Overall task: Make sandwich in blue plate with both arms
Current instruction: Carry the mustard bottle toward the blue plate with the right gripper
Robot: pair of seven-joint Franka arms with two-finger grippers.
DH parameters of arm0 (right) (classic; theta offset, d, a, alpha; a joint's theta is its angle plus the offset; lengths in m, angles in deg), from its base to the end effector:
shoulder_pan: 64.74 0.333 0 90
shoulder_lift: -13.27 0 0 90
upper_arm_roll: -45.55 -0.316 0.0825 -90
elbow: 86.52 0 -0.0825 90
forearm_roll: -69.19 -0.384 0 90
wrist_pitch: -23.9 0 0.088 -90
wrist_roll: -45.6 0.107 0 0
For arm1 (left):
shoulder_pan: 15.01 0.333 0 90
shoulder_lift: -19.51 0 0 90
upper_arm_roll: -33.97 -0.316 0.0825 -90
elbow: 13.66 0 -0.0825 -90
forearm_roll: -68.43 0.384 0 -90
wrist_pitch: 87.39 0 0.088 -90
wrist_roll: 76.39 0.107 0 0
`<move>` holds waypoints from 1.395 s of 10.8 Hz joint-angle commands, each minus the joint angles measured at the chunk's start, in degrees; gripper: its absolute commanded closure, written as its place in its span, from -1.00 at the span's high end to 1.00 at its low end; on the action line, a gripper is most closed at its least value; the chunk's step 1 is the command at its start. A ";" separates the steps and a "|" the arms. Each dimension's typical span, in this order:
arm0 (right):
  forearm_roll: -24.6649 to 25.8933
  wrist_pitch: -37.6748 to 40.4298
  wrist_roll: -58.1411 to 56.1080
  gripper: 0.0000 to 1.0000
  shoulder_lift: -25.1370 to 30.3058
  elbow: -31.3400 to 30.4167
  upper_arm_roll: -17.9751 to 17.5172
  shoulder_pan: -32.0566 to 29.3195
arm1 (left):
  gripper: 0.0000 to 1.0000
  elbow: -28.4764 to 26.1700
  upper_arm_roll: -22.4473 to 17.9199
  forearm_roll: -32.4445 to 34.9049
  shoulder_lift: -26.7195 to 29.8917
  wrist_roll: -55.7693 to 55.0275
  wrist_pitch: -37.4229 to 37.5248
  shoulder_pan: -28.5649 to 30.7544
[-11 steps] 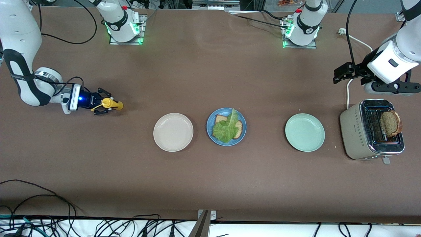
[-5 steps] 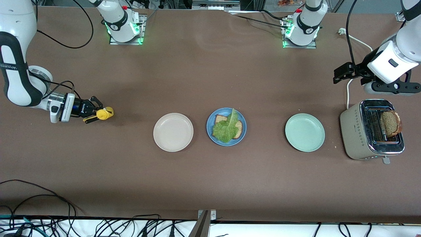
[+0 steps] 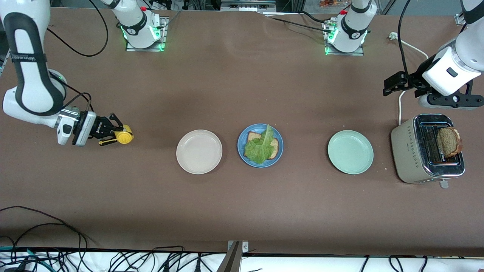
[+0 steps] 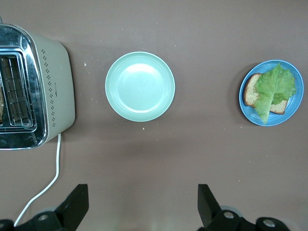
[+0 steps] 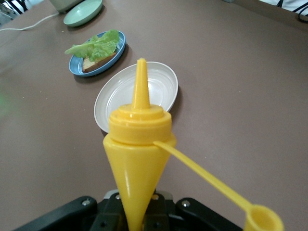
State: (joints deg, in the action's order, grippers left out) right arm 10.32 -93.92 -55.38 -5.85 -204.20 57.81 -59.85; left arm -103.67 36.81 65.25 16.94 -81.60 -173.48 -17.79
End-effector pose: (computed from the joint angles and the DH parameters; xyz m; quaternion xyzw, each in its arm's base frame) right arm 0.5731 -0.0256 0.2700 -0.8144 -0.4347 -0.2153 0.3185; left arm 0.5560 -0.0604 0.5941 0.9980 -0.0039 -0.0590 0.0234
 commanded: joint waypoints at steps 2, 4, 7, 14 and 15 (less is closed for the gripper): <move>14.27 -7.16 24.88 -1.00 7.07 0.33 0.32 9.85 | 1.00 1.15 0.14 0.54 -0.42 0.38 0.05 0.15; 21.57 -6.99 37.19 -1.00 8.83 2.18 0.31 13.29 | 1.00 1.15 0.06 0.54 -0.42 0.38 0.05 0.15; 28.35 -4.71 46.01 -1.00 9.28 5.26 -0.65 14.09 | 1.00 1.15 0.14 0.46 -0.42 0.46 0.05 0.15; 57.32 -3.64 85.70 -1.00 9.02 8.69 -10.37 20.59 | 1.00 1.15 0.14 0.54 -0.42 0.46 0.05 0.15; 62.60 -3.64 91.34 -1.00 8.49 9.22 -13.80 20.51 | 1.00 1.15 0.14 0.46 -0.42 0.46 0.05 0.15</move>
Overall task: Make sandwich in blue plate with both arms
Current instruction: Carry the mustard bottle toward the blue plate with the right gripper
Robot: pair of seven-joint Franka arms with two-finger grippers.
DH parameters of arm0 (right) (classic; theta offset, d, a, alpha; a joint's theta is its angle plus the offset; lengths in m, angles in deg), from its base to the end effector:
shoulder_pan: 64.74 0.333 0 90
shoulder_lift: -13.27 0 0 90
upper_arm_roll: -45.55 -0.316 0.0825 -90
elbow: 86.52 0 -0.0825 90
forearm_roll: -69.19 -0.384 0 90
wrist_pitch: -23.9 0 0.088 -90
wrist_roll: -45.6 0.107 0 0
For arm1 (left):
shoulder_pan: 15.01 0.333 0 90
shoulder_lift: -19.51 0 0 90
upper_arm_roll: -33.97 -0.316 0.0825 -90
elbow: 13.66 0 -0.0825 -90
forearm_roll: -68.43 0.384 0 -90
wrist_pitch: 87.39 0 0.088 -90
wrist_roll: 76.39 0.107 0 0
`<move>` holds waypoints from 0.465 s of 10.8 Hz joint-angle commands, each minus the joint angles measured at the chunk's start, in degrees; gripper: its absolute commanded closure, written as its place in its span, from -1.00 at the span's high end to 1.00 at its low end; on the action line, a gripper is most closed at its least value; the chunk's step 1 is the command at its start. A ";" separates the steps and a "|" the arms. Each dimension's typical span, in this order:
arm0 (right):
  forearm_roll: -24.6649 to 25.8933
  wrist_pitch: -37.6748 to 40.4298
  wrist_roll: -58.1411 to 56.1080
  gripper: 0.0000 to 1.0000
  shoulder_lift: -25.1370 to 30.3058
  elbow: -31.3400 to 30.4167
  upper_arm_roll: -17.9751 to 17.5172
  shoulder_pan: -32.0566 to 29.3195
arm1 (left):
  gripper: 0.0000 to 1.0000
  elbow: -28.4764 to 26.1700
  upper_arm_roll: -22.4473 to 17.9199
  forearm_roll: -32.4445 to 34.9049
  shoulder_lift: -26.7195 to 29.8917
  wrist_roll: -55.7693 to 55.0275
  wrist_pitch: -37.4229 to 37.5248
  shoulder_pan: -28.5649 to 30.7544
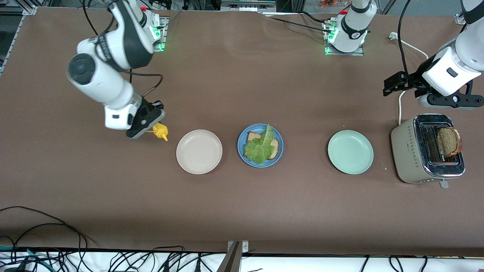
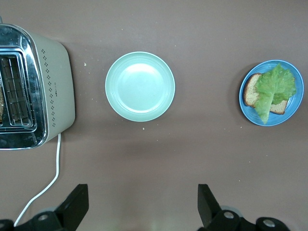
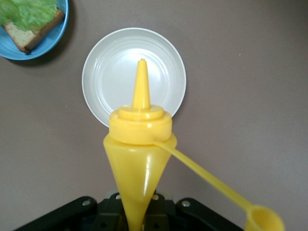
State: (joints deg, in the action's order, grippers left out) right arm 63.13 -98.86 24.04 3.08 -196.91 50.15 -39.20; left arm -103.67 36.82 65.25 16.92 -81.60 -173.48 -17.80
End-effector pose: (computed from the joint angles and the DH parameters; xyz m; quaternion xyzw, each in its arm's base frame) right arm 0.5598 0.2209 0.4020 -0.9406 -0.3368 -0.0197 0.0378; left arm 0.5561 -0.0606 0.5939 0.9980 -0.0041 -0.0592 0.0234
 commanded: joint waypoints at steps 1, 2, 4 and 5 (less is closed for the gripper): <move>14.80 1.21 15.11 -1.00 -1.06 2.02 -9.49 -0.14 | 1.00 1.15 0.14 0.54 -0.40 0.46 0.05 0.15; 20.77 1.04 15.83 -1.00 -1.67 2.10 -12.74 -0.14 | 1.00 1.15 0.06 0.46 -0.40 0.46 0.05 0.15; 27.39 1.21 16.81 -1.00 -3.77 3.24 -18.02 -0.05 | 1.00 1.15 0.14 0.54 -0.40 0.46 0.05 0.15; 30.29 1.30 16.81 -1.00 -5.70 4.12 -20.48 0.21 | 1.00 1.15 0.14 0.46 -0.40 0.38 0.05 0.15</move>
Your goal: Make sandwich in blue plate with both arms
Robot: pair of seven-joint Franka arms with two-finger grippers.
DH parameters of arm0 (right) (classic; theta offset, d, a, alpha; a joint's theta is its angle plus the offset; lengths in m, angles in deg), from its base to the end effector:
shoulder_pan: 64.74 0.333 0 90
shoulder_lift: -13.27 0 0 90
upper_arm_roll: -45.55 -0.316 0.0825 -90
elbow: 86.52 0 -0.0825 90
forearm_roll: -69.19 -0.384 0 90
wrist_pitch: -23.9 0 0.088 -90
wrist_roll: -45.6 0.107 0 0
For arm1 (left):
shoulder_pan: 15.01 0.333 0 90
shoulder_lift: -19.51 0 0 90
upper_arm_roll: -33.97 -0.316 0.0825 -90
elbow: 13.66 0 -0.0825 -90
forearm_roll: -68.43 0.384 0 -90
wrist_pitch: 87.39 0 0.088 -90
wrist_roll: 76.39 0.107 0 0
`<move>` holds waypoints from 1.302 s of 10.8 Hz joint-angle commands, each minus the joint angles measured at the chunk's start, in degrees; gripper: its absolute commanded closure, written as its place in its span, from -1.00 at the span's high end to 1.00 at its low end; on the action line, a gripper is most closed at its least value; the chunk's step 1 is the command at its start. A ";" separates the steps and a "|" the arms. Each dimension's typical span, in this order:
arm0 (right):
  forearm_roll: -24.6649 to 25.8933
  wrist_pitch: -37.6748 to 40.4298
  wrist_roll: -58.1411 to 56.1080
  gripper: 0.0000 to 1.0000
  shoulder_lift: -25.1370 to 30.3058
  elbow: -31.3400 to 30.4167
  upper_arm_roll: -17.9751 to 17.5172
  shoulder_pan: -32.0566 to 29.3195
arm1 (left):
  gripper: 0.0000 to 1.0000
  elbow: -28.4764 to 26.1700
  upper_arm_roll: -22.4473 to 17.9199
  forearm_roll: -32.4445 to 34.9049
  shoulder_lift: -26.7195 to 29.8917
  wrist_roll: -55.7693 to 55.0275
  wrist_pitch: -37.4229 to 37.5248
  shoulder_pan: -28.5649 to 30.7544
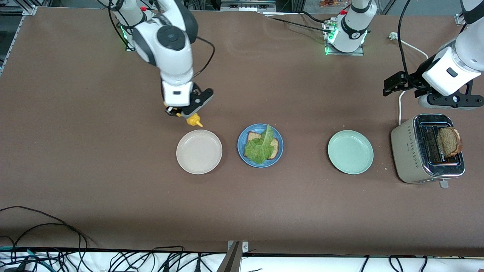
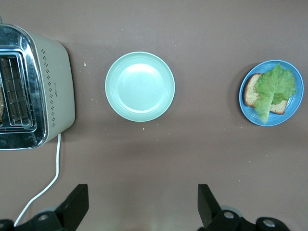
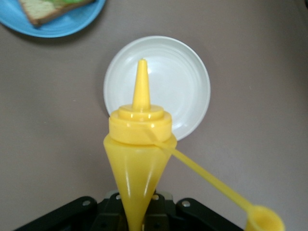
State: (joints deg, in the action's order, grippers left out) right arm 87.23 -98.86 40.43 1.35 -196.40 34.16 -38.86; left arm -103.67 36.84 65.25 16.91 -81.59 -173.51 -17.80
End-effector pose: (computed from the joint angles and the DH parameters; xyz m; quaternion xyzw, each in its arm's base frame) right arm 0.4935 0.3529 0.3910 0.8937 0.4341 0.0424 0.1049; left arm 0.5562 -0.0608 0.5938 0.9980 -0.0044 -0.0590 0.0234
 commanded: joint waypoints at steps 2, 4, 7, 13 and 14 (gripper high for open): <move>9.10 1.20 0.43 -1.00 -7.92 5.54 -7.32 1.01 | 1.00 1.15 0.12 0.45 -0.39 0.46 0.08 0.15; 13.75 1.29 0.34 -1.00 -12.84 9.23 -8.99 3.11 | 1.00 1.15 0.03 0.54 -0.39 0.46 0.08 0.15; 19.56 1.29 -0.71 -1.00 -17.59 13.53 -9.09 6.10 | 1.00 1.15 0.12 0.45 -0.39 0.46 0.08 0.15; 22.55 8.06 -9.59 -1.00 -31.22 25.24 -8.74 7.16 | 1.00 1.15 0.12 0.45 -0.30 0.46 0.08 0.15; 24.39 8.76 -9.77 -1.00 -32.37 25.42 -8.74 7.25 | 1.00 1.15 0.03 0.45 -0.39 0.46 0.08 0.24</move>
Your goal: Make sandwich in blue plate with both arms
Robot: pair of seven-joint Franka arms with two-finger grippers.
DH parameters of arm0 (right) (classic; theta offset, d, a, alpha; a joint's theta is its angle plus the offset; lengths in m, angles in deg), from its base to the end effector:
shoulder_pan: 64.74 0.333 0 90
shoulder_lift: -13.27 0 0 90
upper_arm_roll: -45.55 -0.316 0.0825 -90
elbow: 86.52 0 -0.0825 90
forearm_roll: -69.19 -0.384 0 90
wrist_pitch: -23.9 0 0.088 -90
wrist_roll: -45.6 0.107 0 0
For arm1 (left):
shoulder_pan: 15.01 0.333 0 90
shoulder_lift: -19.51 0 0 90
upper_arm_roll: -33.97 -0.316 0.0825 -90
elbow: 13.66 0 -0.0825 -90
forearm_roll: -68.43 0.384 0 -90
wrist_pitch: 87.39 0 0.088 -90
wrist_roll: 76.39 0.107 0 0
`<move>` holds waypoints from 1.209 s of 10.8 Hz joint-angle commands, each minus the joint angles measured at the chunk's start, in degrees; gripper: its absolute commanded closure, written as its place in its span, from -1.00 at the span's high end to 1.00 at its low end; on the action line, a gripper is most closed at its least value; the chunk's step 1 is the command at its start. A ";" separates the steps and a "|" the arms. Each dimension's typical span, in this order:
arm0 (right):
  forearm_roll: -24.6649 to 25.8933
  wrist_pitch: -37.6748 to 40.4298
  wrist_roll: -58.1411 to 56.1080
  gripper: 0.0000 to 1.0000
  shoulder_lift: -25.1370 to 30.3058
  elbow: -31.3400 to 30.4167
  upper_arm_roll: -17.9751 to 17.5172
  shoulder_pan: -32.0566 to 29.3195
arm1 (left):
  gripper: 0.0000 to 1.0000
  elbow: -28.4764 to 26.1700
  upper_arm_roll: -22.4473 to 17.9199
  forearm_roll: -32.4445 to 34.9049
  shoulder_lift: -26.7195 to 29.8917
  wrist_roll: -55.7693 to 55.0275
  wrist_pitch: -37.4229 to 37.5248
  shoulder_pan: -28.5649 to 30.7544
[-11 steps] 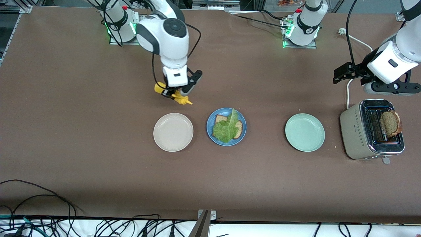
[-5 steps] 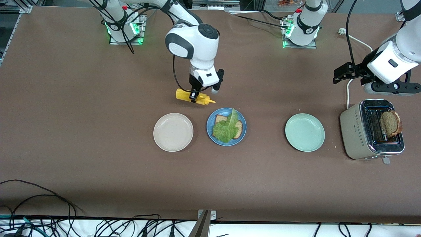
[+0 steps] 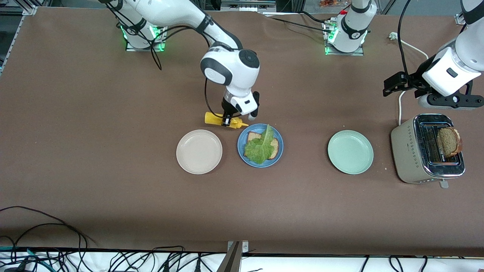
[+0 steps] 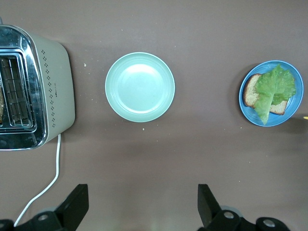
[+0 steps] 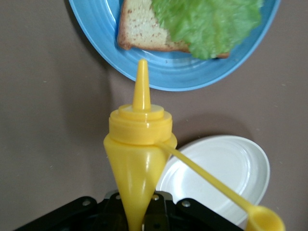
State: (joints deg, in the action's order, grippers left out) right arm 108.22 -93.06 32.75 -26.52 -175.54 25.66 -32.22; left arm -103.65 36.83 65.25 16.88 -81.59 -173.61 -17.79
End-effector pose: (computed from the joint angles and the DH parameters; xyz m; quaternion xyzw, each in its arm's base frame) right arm 0.4746 0.5027 0.2485 0.7374 0.6483 -0.0063 0.1895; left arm 0.5565 -0.0606 0.5938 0.9980 -0.0042 -0.0582 0.0235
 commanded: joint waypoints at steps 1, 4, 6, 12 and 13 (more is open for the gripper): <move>5.60 3.40 -2.79 -1.00 -5.37 4.64 -0.23 0.62 | 1.00 1.13 0.04 0.45 -0.36 0.46 0.17 0.24; 7.64 7.86 -9.73 -1.00 -6.26 7.00 -0.06 0.88 | 1.00 1.13 0.04 0.45 -0.36 0.46 0.17 0.24; 9.65 10.26 -12.81 -1.00 -6.44 8.94 -0.06 2.02 | 1.00 1.13 0.04 0.45 -0.36 0.46 0.17 0.24; 11.33 12.02 -16.69 -1.00 -9.15 11.67 -0.06 2.55 | 1.00 1.13 -0.05 0.54 -0.36 0.37 0.17 0.24; 11.42 12.02 -16.77 -1.00 -9.42 11.76 -0.06 2.55 | 1.00 1.13 -0.05 0.54 -0.36 0.37 0.17 0.24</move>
State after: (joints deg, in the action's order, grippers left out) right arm 118.43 -82.83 17.65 -33.19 -167.47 25.64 -30.39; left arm -103.62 36.71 65.25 16.87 -81.60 -173.62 -17.79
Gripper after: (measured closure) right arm 0.894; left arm 0.000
